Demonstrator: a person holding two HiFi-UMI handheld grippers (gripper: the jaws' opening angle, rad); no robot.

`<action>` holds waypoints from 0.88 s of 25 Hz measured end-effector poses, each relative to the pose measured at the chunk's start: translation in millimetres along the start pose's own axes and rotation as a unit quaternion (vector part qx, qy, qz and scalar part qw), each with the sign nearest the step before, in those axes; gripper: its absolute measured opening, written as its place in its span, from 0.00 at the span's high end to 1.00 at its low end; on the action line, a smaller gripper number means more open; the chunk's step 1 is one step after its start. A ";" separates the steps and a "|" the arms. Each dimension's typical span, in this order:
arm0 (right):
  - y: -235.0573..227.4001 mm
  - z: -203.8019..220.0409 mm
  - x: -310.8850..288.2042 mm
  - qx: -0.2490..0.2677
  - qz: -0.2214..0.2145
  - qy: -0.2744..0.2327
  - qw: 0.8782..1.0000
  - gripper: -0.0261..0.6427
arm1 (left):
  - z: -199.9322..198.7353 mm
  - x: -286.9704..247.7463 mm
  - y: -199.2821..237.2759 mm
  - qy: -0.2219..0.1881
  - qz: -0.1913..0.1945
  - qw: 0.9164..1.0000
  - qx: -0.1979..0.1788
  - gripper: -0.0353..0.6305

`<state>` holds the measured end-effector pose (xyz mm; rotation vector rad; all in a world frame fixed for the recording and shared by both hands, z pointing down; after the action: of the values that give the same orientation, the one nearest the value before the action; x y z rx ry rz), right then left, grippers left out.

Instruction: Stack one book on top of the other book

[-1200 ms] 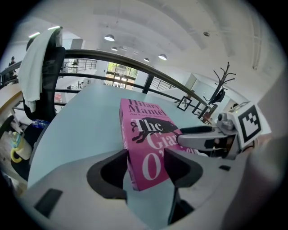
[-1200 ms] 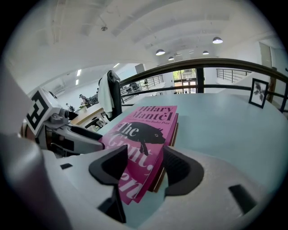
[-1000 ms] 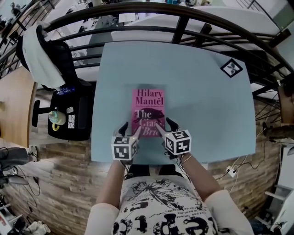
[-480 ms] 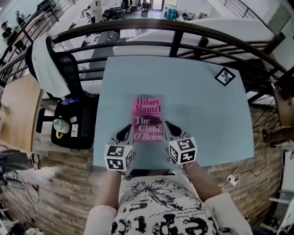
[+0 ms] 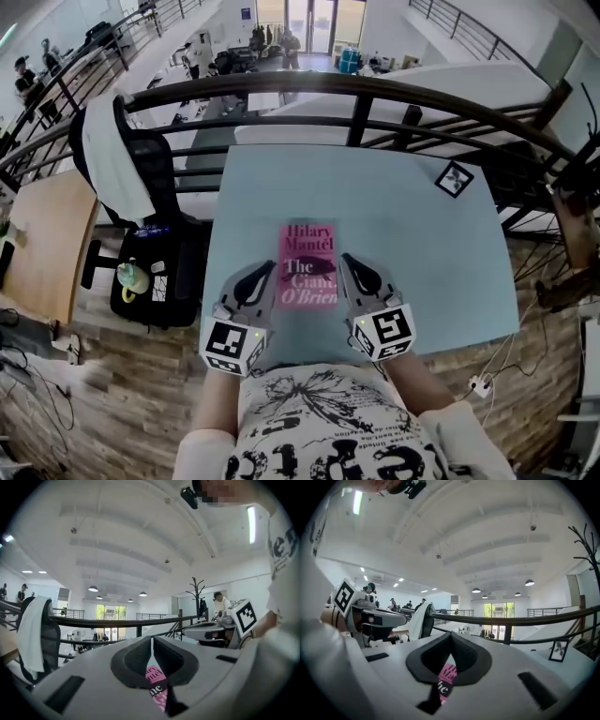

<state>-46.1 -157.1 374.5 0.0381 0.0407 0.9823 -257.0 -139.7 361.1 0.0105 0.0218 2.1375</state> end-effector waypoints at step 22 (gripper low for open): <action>23.0 -30.8 -5.8 0.015 0.014 -0.046 0.999 0.97 | -30.7 15.1 13.3 -0.053 0.035 0.998 -0.023 0.92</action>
<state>-70.0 -148.8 345.0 0.1123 -0.0290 1.0079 -276.8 -134.4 330.7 0.0989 -0.0918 2.2038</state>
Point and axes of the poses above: the fingertips, and each gripper's own axes: x backward along the fingers, y to its left, z out of its underside, the point moved 8 cm from there along x, backward along the fingers, and after that the axes turned 5 degrees about -y, right-handed, at the moved point
